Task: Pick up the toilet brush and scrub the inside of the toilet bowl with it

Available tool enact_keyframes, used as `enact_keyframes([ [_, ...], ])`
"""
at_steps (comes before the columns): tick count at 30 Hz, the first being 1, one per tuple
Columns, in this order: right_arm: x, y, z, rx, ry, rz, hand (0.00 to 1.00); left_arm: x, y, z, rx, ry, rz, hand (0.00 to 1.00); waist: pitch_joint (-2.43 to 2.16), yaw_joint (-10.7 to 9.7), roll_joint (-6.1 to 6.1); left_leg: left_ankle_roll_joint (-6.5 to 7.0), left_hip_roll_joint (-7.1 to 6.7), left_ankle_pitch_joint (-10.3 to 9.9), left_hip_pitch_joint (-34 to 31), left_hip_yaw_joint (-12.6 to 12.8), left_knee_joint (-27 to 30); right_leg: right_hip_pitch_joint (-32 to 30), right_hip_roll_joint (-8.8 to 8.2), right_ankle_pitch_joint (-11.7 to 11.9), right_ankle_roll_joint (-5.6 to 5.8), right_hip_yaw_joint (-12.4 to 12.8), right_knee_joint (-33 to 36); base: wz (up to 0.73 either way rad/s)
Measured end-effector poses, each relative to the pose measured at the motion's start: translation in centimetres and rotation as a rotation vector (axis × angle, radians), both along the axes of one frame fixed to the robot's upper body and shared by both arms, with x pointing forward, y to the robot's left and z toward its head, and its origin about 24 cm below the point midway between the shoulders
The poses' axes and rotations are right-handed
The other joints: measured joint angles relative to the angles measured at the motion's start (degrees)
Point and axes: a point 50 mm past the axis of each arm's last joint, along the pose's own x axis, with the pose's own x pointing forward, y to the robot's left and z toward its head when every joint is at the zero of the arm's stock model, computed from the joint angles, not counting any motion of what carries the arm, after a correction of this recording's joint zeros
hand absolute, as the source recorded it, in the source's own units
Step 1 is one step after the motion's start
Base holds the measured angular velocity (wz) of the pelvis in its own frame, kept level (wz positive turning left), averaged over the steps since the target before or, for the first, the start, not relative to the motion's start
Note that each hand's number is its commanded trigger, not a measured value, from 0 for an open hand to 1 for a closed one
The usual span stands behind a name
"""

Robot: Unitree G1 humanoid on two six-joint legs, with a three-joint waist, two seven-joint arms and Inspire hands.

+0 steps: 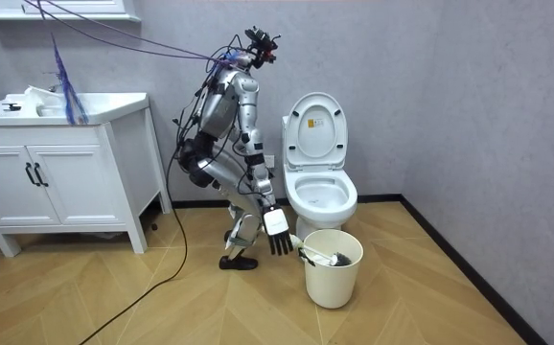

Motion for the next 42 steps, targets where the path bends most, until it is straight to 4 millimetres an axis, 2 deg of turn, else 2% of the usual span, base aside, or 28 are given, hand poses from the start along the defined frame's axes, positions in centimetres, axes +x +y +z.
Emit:
enact_keyframes([
  [1,0.1,0.0,0.0,-0.001,0.001,0.003,0.11,0.0,0.1,0.0,0.003,0.000,0.001,0.00,0.01,0.04,-0.02,0.00,0.00,0.00,-0.14,-0.13,0.02,-0.01,-0.01,-0.06,-0.01,-0.18,-0.02,0.07],
  [2,0.1,0.0,0.1,0.001,0.003,0.004,0.60,0.0,0.1,0.0,0.004,0.000,0.002,0.00,0.04,0.04,-0.06,-0.01,0.00,0.00,-0.15,-0.15,0.01,-0.01,0.00,-0.06,-0.01,-0.22,-0.06,0.04],
  [3,0.4,0.0,0.3,0.005,0.001,0.007,1.00,0.0,0.1,0.0,0.004,0.001,0.002,0.00,0.08,0.03,-0.13,-0.01,-0.01,0.00,-0.15,-0.15,-0.01,0.00,-0.02,-0.07,0.01,-0.22,-0.08,0.00],
  [6,0.7,-0.1,0.5,0.015,-0.006,0.010,1.00,-0.1,0.0,0.0,0.002,0.001,0.001,0.00,0.22,0.03,-0.42,0.01,-0.01,0.00,-0.14,-0.02,0.00,0.03,-0.08,-0.11,0.08,-0.21,-0.06,0.00],
  [21,-0.3,-0.1,-0.3,0.041,0.057,0.010,1.00,-0.6,-0.3,0.3,-0.014,-0.005,0.001,0.00,0.14,-0.15,-0.84,0.01,0.09,0.02,0.00,-0.20,0.05,0.60,-0.09,-0.12,0.09,-0.70,-0.27,0.00],
  [32,-0.3,-0.5,0.0,-0.082,0.086,0.010,1.00,-1.4,-0.2,-0.5,-0.033,0.044,0.022,0.00,0.09,-0.11,-1.06,0.14,0.09,0.14,2.39,-0.40,-1.32,3.55,0.05,-0.24,0.38,-1.53,-1.93,0.03],
  [42,-3.6,-1.2,-1.7,-0.054,0.159,-0.061,1.00,-2.4,0.1,-1.1,-0.036,0.071,0.030,0.00,0.02,-0.19,-1.17,0.11,0.38,0.18,9.34,-0.31,-5.69,10.36,0.91,0.07,0.91,-1.78,-6.54,-0.01],
])
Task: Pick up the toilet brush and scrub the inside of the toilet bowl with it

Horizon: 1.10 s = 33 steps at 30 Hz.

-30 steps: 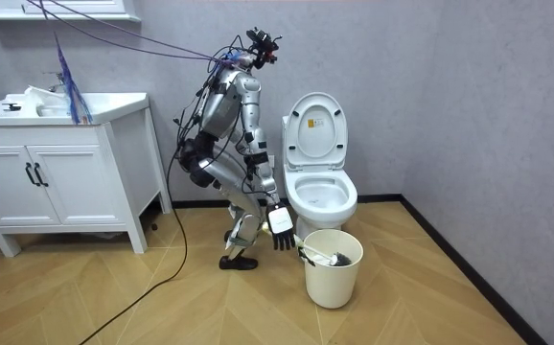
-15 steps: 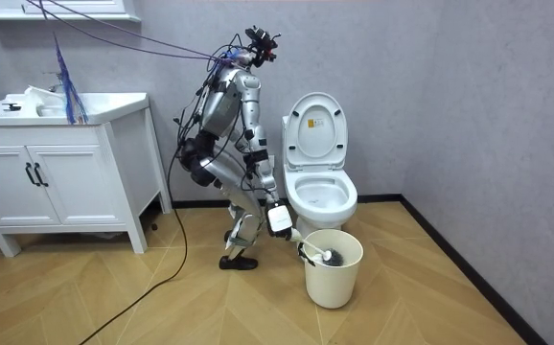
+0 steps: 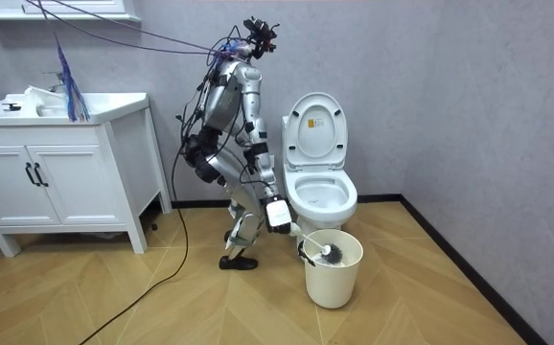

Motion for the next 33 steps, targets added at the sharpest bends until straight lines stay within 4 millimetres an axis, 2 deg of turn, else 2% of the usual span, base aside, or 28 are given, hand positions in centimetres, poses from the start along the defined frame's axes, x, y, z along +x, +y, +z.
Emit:
enact_keyframes([
  [5,-1.7,0.4,-1.2,0.099,-0.025,-0.133,1.00,-0.5,0.2,-0.3,0.002,0.014,0.006,0.00,-0.10,-0.67,-0.06,0.06,0.33,0.03,4.41,0.40,-2.74,4.46,0.37,0.19,0.33,-0.37,-2.85,-0.01],
  [11,-3.8,0.5,-2.4,0.229,-0.063,-0.305,1.00,-1.6,0.8,-1.2,0.020,0.048,0.022,0.00,-0.46,-0.65,0.04,0.50,2.25,0.27,13.29,1.77,-7.55,13.84,2.41,1.90,1.16,-0.81,-9.94,-0.12],
  [12,-4.5,0.5,-2.7,0.241,-0.056,-0.325,1.00,-1.6,1.1,-1.3,0.022,0.049,0.036,0.00,-0.63,-0.63,0.15,0.56,2.87,0.30,15.35,2.26,-8.52,16.29,3.11,2.39,1.42,-0.96,-11.86,-0.09],
  [15,-5.9,0.4,-3.2,0.264,-0.053,-0.387,1.00,-1.8,1.9,-1.6,0.027,0.063,0.072,0.00,-1.15,-0.63,0.38,0.75,3.10,0.41,20.77,2.26,-11.45,22.12,4.13,3.11,2.23,-1.03,-15.87,-0.02],
  [17,-7.0,0.4,-3.6,0.282,-0.054,-0.441,1.00,-2.1,2.3,-1.8,0.025,0.075,0.095,0.00,-1.27,-0.84,0.49,0.88,2.97,0.47,24.51,2.42,-13.46,25.85,4.19,3.42,2.63,-1.13,-18.01,0.00],
  [19,-8.3,0.6,-4.2,0.323,-0.073,-0.533,1.00,-2.7,3.0,-2.1,0.031,0.085,0.120,0.00,-1.74,-1.41,0.84,1.26,3.23,0.70,29.35,2.71,-16.49,30.91,4.55,4.10,3.13,-1.56,-21.57,0.02],
  [20,-8.5,0.7,-4.3,0.331,-0.076,-0.547,1.00,-2.9,3.2,-2.1,0.039,0.086,0.122,0.00,-1.82,-1.39,0.84,1.33,3.61,0.77,30.53,2.95,-17.29,32.09,4.73,4.43,3.22,-1.54,-22.58,-0.09],
  [24,-11.1,2.0,-5.6,0.379,-0.051,-0.623,1.00,-5.1,4.7,-2.9,0.035,0.123,0.196,0.00,-2.63,-2.35,0.72,1.49,3.79,1.61,38.41,3.75,-23.43,40.12,5.72,6.43,3.80,-1.71,-29.82,-0.08],
  [26,-12.6,2.5,-6.2,0.395,-0.042,-0.676,1.00,-6.6,5.3,-3.4,0.034,0.149,0.228,0.00,-2.79,-2.94,0.73,1.57,3.71,1.91,42.66,3.88,-25.85,44.50,6.21,7.21,4.35,-1.65,-33.42,0.00],
  [27,-13.6,2.9,-6.5,0.398,-0.032,-0.703,1.00,-7.4,5.7,-3.7,0.037,0.165,0.247,0.00,-3.00,-3.00,0.64,1.58,3.61,1.91,44.77,3.89,-26.99,46.96,6.73,7.52,4.57,-1.69,-35.36,-0.05],
  [31,-15.6,4.3,-7.3,0.397,0.007,-0.738,1.00,-9.3,7.0,-3.7,0.059,0.169,0.307,0.00,-3.05,-3.18,-0.03,1.57,3.50,1.90,50.02,3.95,-29.88,53.02,7.48,8.51,5.08,-1.70,-40.44,-0.03],
  [33,-15.6,4.2,-7.2,0.378,0.011,-0.691,1.00,-9.9,7.2,-3.8,0.076,0.168,0.316,0.00,-3.01,-3.09,-0.17,1.57,3.41,1.90,51.87,3.94,-31.40,54.78,7.53,8.82,5.28,-1.68,-41.94,-0.07],
])
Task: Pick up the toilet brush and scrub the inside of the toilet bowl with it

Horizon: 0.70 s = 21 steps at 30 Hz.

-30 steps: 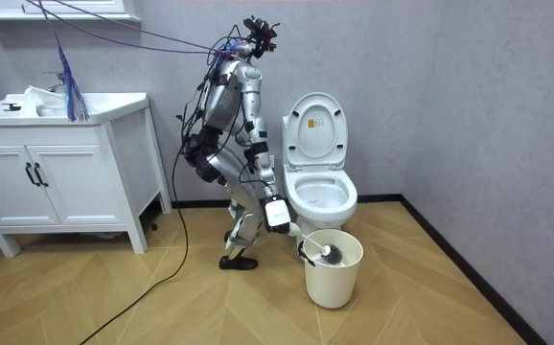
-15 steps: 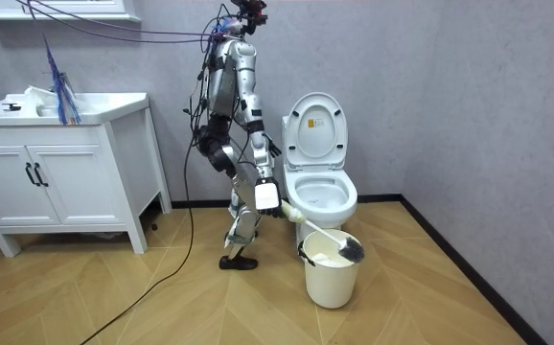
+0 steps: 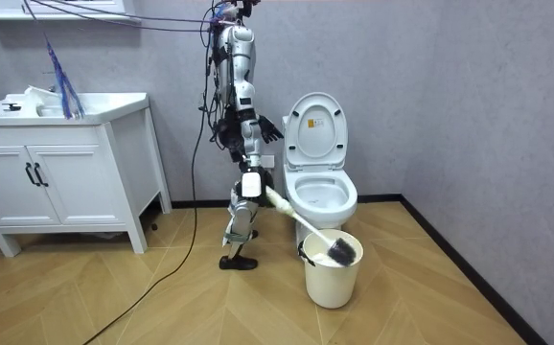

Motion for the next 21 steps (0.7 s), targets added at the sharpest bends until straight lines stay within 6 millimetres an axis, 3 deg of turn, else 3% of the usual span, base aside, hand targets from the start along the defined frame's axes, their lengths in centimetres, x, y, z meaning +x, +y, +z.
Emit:
enact_keyframes([
  [4,1.8,-0.1,0.5,-0.045,-0.058,0.091,1.00,-0.7,0.8,0.3,0.029,-0.009,0.034,0.00,0.30,0.39,-0.56,-0.04,-0.16,0.05,4.10,-0.29,-2.82,4.32,0.52,1.20,0.31,-0.13,-3.26,-0.01],
  [8,2.9,0.0,0.8,-0.107,-0.043,0.240,1.00,-0.5,1.3,1.0,0.086,-0.045,0.036,0.00,0.11,0.93,-1.09,-0.04,-0.70,0.05,5.57,-0.93,-3.34,7.04,0.81,1.94,0.50,-1.42,-5.25,0.16],
  [10,3.8,0.2,1.1,-0.150,-0.047,0.352,1.00,-0.3,1.4,1.8,0.111,-0.107,0.051,0.00,-0.07,2.20,-1.15,-0.04,-0.76,0.05,5.82,-1.29,-3.34,7.82,0.97,2.35,0.65,-1.66,-6.21,0.09],
  [21,6.5,1.6,1.9,-0.283,-0.068,0.709,1.00,1.3,2.4,5.7,0.219,-0.423,0.242,0.00,-0.13,7.98,-1.28,0.02,-1.48,0.19,7.37,-3.67,-3.52,11.03,0.85,2.53,0.72,-4.71,-7.80,0.12],
])
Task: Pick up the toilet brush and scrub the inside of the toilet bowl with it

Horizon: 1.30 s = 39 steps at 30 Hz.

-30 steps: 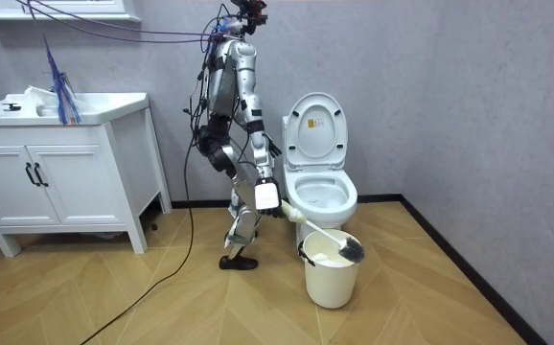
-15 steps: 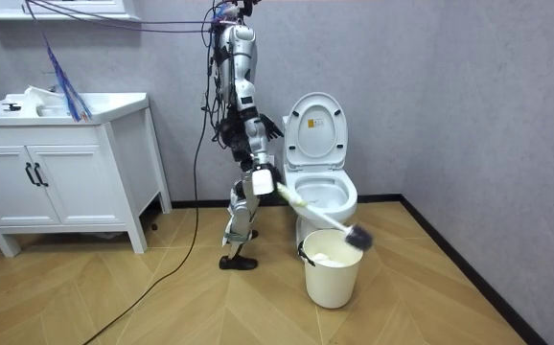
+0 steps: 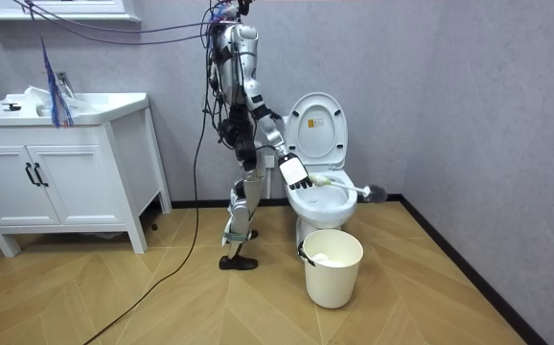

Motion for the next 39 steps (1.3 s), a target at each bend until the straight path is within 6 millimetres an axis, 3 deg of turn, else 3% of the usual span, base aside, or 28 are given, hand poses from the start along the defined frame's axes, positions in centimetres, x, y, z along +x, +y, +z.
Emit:
enact_keyframes([
  [6,1.6,2.0,0.4,-0.061,-0.053,0.211,1.00,0.5,-0.4,1.5,0.100,-0.089,-0.003,0.00,-0.06,0.46,-0.11,0.01,-0.33,0.02,0.29,-1.40,0.18,1.00,0.01,0.04,0.07,-1.03,-0.25,0.10],
  [14,1.2,2.5,0.1,-0.096,-0.001,0.359,1.00,0.7,-0.7,2.2,0.188,-0.136,-0.024,0.00,0.02,0.10,0.17,0.01,-0.15,0.03,0.92,-1.81,-0.24,1.05,-0.05,0.03,0.07,-1.36,-0.26,0.03],
  [23,-0.5,3.0,-1.0,-0.037,0.106,0.462,1.00,1.5,-2.1,2.7,0.219,-0.160,-0.135,0.00,-0.08,-0.45,0.30,0.06,-0.28,0.06,-0.29,-1.91,0.18,0.64,-0.19,0.04,0.08,-1.61,-0.25,0.01],
  [34,-4.0,2.5,-2.2,0.019,0.258,0.464,1.00,2.9,-4.6,2.3,0.284,-0.137,-0.287,0.00,-0.09,-4.57,0.96,0.18,0.11,0.19,-0.87,0.32,-0.74,-1.09,-0.17,0.03,0.08,1.16,-0.11,-0.10],
  [39,-4.6,2.2,-2.3,0.015,0.314,0.496,1.00,4.0,-4.9,1.7,0.314,-0.098,-0.341,0.00,-0.08,-6.19,1.43,0.31,0.09,0.63,-0.33,1.33,-1.80,-1.79,-0.35,0.10,0.19,2.77,-0.13,-0.14],
])
